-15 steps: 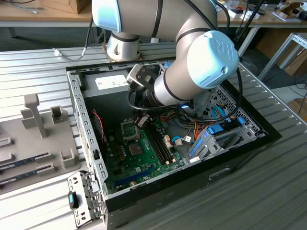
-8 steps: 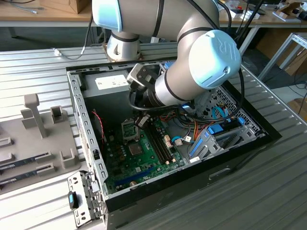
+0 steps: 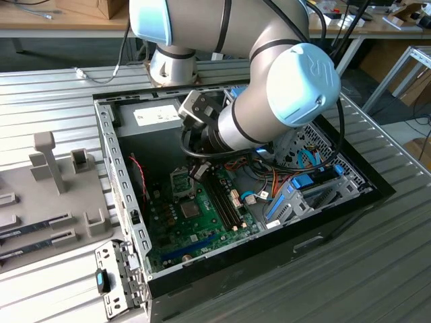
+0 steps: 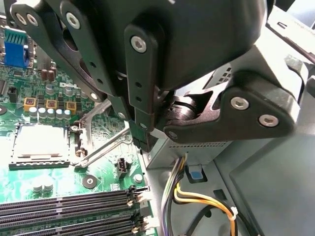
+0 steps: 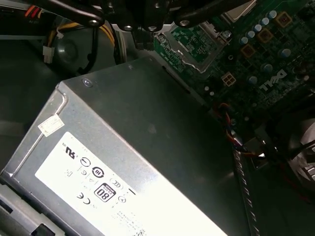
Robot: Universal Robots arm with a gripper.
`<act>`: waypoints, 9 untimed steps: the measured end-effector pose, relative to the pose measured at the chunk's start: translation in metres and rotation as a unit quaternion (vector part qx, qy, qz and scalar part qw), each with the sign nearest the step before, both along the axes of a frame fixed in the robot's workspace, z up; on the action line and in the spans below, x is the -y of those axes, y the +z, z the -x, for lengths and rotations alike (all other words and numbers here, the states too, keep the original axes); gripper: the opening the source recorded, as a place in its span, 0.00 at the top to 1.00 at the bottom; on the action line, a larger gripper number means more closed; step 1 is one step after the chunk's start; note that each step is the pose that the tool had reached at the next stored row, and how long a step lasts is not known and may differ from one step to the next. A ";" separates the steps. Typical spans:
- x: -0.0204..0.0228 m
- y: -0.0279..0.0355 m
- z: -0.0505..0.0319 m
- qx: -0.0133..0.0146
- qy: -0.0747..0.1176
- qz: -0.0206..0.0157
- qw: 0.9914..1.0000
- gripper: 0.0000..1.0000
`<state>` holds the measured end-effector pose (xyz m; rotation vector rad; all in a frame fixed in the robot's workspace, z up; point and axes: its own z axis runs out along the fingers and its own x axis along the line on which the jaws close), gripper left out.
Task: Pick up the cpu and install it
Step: 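Close the cpu cover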
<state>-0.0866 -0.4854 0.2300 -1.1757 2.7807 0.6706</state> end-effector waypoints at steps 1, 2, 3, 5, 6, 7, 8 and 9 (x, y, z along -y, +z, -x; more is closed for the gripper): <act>0.0002 0.0003 0.0001 0.000 0.000 0.000 1.000 0.89; 0.0008 0.0011 0.0003 0.000 0.001 -0.001 1.000 0.89; 0.0010 0.0023 0.0003 0.000 0.002 -0.001 1.000 0.89; 0.0012 0.0038 0.0004 0.000 0.003 -0.001 1.000 0.89; 0.0013 0.0047 0.0004 0.000 0.003 -0.001 1.000 0.89; 0.0014 0.0049 0.0005 0.000 0.003 -0.001 1.000 0.89; 0.0014 0.0049 0.0004 0.000 0.004 -0.002 1.000 0.89; 0.0017 0.0050 0.0005 0.000 0.004 -0.002 1.000 0.89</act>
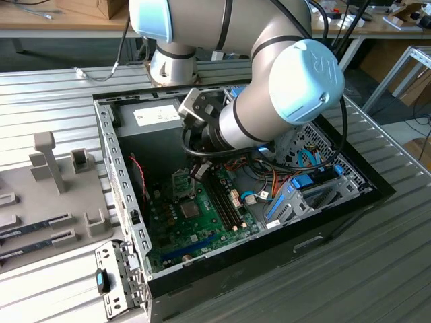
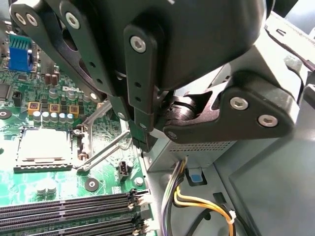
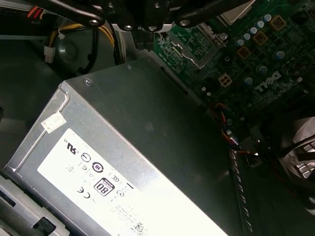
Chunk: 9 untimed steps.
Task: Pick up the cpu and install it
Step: 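Close the cpu cover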
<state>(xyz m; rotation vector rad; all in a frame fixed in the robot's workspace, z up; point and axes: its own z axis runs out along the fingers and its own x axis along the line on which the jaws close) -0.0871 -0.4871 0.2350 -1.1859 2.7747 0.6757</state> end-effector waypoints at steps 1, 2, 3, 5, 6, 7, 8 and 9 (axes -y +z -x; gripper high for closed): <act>0.0007 0.0000 0.0000 0.000 0.000 0.000 1.000 0.89; 0.0013 0.0000 0.0000 0.000 0.000 -0.001 1.000 0.89; 0.0018 0.0001 0.0001 0.000 0.001 -0.001 1.000 0.89; 0.0023 0.0005 0.0001 0.000 0.001 -0.002 1.000 0.89; 0.0023 0.0009 0.0002 0.000 0.001 -0.002 1.000 0.89; 0.0023 0.0015 0.0001 0.000 0.001 -0.002 1.000 0.89; 0.0023 0.0019 0.0001 0.000 0.001 -0.002 1.000 0.89; 0.0023 0.0027 0.0001 0.000 0.001 -0.003 1.000 0.89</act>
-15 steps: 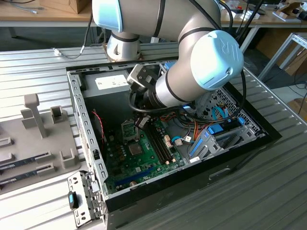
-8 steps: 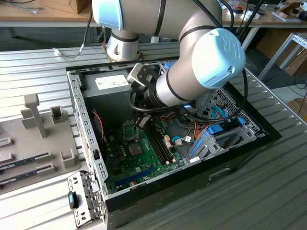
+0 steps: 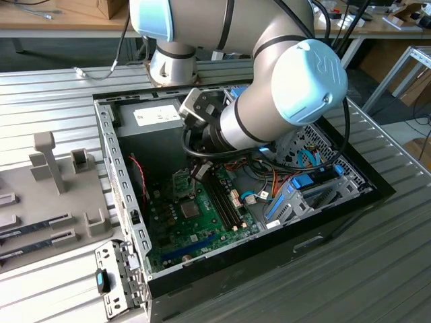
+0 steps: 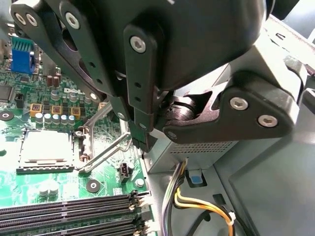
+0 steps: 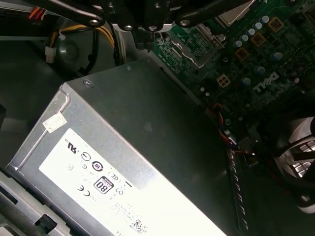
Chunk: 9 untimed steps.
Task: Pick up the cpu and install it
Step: 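Close the cpu cover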
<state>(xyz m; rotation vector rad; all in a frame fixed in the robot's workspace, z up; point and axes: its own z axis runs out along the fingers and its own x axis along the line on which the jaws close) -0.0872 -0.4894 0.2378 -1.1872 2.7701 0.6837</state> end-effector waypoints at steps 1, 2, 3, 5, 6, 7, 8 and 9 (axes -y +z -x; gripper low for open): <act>0.0000 0.0004 0.0000 0.000 0.000 0.000 1.000 0.89; 0.0001 0.0007 0.0000 0.000 0.000 -0.001 1.000 0.89; 0.0003 0.0011 0.0000 0.000 0.000 -0.002 1.000 0.89; 0.0010 0.0017 0.0000 0.000 0.000 -0.004 1.000 0.89; 0.0016 0.0019 0.0000 0.000 0.000 -0.005 1.000 0.89; 0.0026 0.0026 0.0000 0.000 0.000 -0.008 1.000 0.89; 0.0033 0.0028 0.0000 0.000 0.000 -0.009 1.000 0.89; 0.0044 0.0028 -0.0001 0.000 0.000 -0.010 1.000 0.89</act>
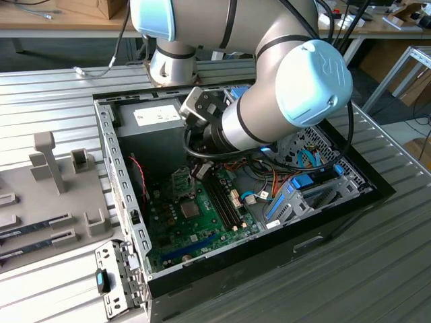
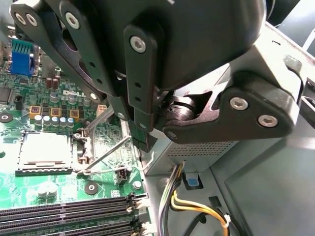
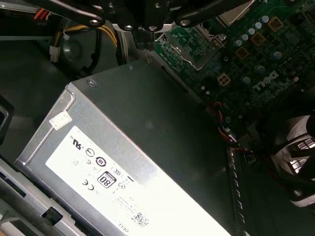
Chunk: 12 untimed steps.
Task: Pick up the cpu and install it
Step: 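Close the cpu cover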
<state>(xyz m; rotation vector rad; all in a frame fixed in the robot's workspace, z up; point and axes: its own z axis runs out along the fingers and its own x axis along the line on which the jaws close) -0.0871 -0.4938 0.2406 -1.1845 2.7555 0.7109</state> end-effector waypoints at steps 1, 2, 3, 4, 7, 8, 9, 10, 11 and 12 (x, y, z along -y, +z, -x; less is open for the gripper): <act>0.0014 0.0000 0.0000 0.000 0.000 -0.001 1.000 0.89; 0.0035 0.0000 0.0000 0.000 0.000 -0.002 1.000 0.89; 0.0046 0.0000 0.0000 0.000 0.000 -0.003 1.000 0.89; 0.0068 0.0000 0.0001 0.000 0.000 -0.004 1.000 0.89; 0.0114 0.0000 0.0001 0.000 0.000 -0.005 1.000 0.89; 0.0130 0.0001 0.0000 0.000 0.000 -0.006 1.000 0.89; 0.0154 0.0001 0.0001 0.000 0.000 -0.006 1.000 0.89; 0.0169 0.0000 0.0001 0.000 0.001 -0.006 1.000 0.89; 0.0194 0.0000 0.0001 0.000 0.001 -0.006 1.000 0.89; 0.0212 0.0000 0.0001 0.000 0.001 -0.006 1.000 0.89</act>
